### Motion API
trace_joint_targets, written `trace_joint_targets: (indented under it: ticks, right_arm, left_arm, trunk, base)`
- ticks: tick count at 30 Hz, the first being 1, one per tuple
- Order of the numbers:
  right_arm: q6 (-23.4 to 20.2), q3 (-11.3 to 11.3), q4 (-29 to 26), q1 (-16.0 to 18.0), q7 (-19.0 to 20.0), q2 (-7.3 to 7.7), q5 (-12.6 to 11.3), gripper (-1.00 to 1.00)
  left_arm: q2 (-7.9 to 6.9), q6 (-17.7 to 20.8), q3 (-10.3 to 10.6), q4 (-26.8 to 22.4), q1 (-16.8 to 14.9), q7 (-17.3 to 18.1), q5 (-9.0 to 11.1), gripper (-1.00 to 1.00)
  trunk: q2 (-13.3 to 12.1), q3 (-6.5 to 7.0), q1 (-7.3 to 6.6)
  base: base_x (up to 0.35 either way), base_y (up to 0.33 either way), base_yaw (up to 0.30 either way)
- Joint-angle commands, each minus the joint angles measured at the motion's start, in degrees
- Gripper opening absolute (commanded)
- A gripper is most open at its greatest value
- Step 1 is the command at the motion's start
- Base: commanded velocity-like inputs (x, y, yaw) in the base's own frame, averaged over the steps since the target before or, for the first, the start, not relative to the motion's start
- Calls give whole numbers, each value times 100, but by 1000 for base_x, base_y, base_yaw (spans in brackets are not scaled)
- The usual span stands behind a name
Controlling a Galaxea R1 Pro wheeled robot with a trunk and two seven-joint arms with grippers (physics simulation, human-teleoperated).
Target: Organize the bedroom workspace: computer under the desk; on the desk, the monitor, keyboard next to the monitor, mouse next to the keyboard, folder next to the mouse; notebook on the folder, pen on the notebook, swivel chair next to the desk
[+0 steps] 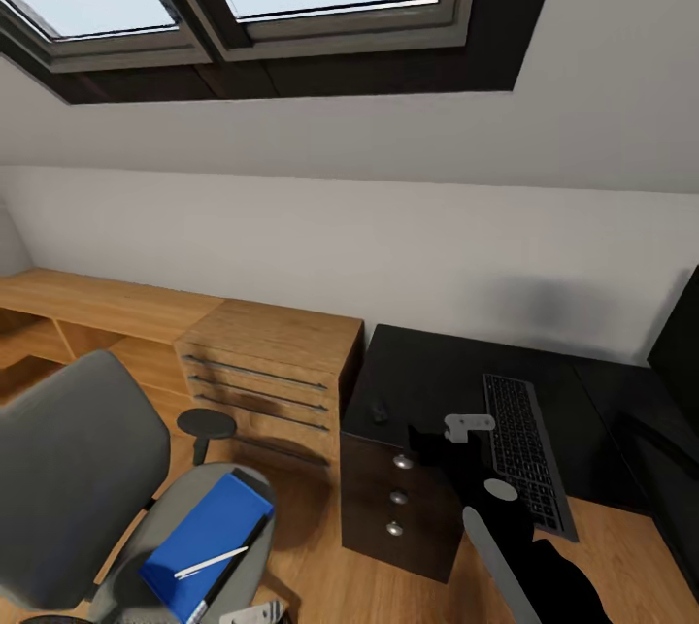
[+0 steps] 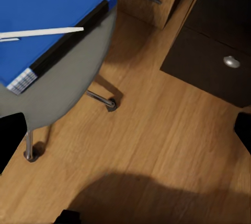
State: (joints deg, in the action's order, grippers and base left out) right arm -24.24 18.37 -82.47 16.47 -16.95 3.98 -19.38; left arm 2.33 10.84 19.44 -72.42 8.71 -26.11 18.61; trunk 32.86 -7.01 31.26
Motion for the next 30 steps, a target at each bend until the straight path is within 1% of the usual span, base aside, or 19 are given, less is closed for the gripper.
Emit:
trace_joint_targets:
  ticks: [1, 5, 13, 17, 21, 30]
  right_arm:
    - [-17, 17, -7, 6, -59, 5, -57, 100]
    - [-11, 24, -11, 5, -65, -18, -57, 100]
    - [-10, 18, -3, 5, -69, -12, -57, 100]
    - [-10, 17, -2, 5, -80, -11, -57, 100]
    - [-10, 17, 4, 5, -80, -11, -57, 100]
    - [-10, 17, 35, 5, -81, -11, -51, 100]
  left_arm:
    - [-1, 14, 7, 7, -1, -35, 14, 100]
    - [4, 7, 8, 98, -1, -35, -4, 100]
    - [10, 4, 17, 132, -1, -35, -7, 100]
    - [10, 1, 17, 140, -1, -35, -7, 100]
    - [12, 5, 16, 147, -1, -35, -7, 100]
    - [13, 6, 18, 149, -1, -35, -5, 100]
  trunk:
    - [10, -9, 2]
    - [10, -9, 2]
    - [10, -9, 2]
    - [10, 12, 2]
    - [10, 36, 2]
    - [10, 90, 2]
  base:
    - [-16, 12, 0]
    - [-5, 4, 0]
    - [0, 0, -2]
    - [-24, 0, -190]
    - [-232, 0, -214]
    - [-323, 0, -219]
